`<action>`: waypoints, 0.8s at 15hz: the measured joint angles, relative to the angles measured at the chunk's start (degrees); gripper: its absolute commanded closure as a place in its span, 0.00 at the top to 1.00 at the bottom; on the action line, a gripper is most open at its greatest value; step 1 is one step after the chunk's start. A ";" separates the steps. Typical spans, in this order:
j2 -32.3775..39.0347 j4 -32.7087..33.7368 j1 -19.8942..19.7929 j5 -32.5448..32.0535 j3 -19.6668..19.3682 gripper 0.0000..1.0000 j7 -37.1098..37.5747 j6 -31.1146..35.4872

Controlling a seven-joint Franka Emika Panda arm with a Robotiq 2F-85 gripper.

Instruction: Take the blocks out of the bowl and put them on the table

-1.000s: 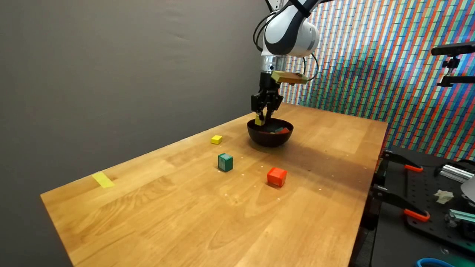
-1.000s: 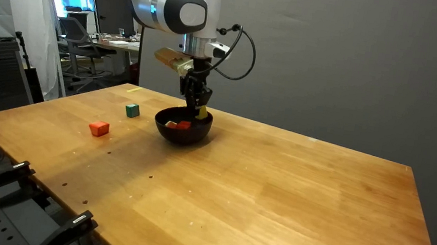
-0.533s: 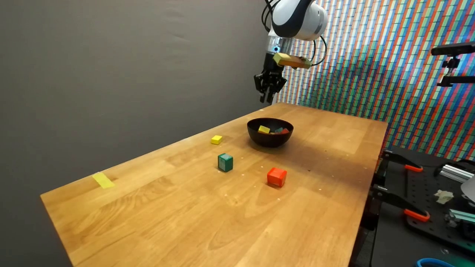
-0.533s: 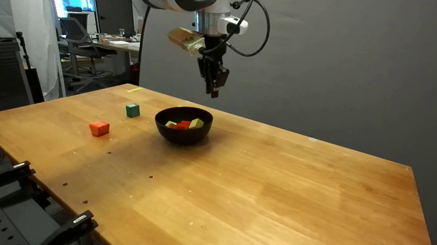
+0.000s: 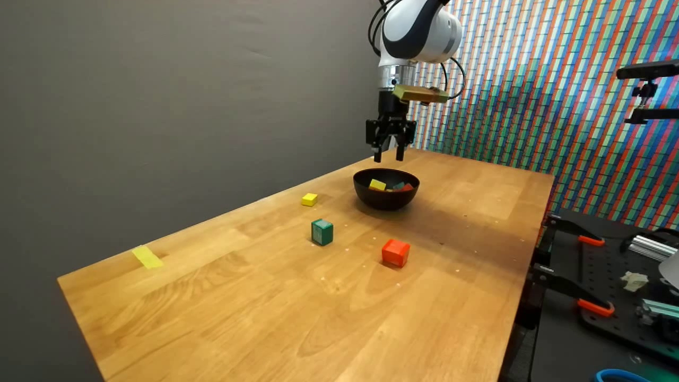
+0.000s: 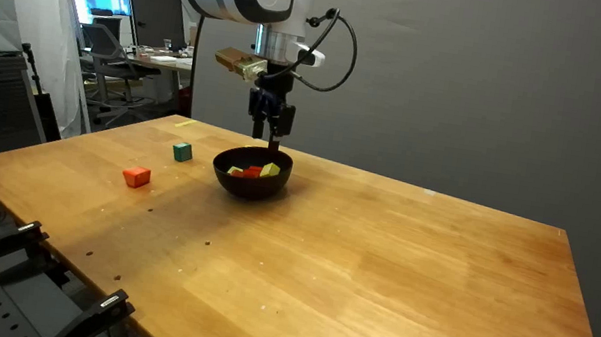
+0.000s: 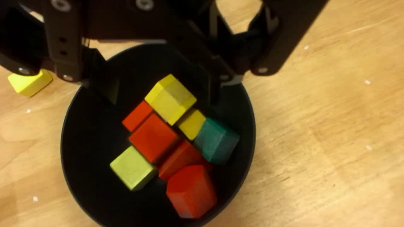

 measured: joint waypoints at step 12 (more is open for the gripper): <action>12.56 7.56 0.44 -0.13 0.35 0.80 -0.05 2.20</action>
